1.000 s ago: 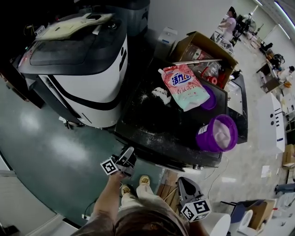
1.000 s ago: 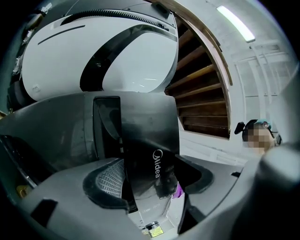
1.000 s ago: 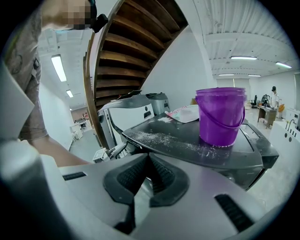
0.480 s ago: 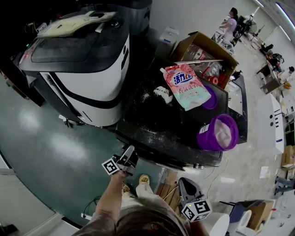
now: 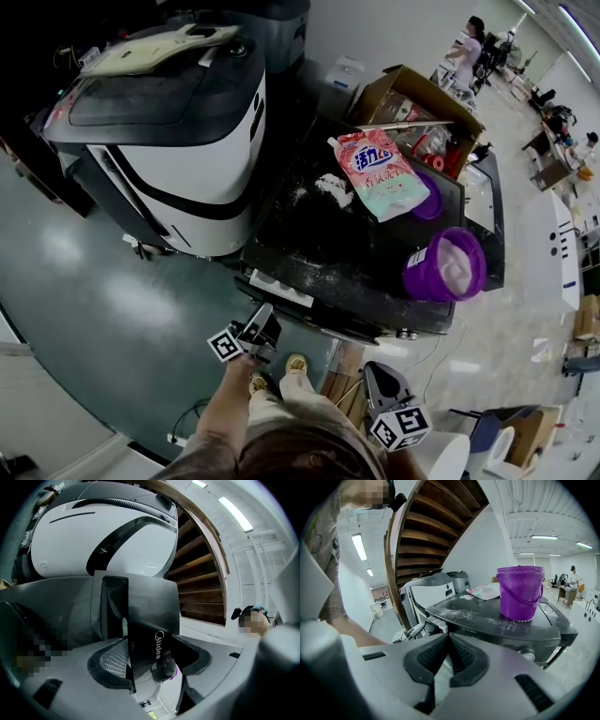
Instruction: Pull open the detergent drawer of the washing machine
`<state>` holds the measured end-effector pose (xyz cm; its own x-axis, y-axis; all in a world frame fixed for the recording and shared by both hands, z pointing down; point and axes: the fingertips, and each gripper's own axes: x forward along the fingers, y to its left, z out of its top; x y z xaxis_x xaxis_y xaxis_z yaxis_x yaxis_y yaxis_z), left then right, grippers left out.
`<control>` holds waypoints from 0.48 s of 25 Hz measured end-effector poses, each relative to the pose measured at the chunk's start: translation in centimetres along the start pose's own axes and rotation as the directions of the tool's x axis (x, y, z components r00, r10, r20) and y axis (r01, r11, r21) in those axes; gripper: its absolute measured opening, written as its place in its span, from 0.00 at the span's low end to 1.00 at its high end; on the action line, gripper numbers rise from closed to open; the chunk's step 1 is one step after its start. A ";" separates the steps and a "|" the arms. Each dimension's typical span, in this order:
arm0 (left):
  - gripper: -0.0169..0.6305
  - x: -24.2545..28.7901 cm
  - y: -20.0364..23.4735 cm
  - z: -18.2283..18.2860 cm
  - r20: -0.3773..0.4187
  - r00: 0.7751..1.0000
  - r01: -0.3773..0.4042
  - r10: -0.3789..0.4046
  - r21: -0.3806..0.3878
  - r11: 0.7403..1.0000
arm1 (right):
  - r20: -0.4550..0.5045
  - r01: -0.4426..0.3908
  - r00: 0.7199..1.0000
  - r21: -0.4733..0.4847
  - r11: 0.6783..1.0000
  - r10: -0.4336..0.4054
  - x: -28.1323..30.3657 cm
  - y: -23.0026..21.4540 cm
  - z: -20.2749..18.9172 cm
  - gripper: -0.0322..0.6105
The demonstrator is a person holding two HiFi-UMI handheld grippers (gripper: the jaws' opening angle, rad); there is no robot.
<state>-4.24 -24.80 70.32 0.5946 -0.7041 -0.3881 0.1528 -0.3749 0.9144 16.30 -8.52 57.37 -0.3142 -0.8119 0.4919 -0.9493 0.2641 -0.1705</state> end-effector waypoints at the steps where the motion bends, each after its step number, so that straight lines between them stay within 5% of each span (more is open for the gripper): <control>1: 0.48 -0.4 -0.1 -0.1 -0.001 1.000 0.000 0.000 -0.001 1.000 | 0.001 -0.002 1.000 -0.002 1.000 0.002 0.0 0.1 -0.1 0.05; 12: 0.48 -3.6 -1.9 -0.9 0.016 1.000 0.005 -0.005 -0.007 1.000 | 0.009 -0.027 1.000 -0.005 1.000 0.027 -1.0 2.0 -0.9 0.05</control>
<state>-5.96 -20.96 70.09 0.5810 -0.7121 -0.3941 0.1611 -0.3740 0.9133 14.71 -6.74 57.30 -0.3401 -0.8088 0.4797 -0.9404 0.2887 -0.1798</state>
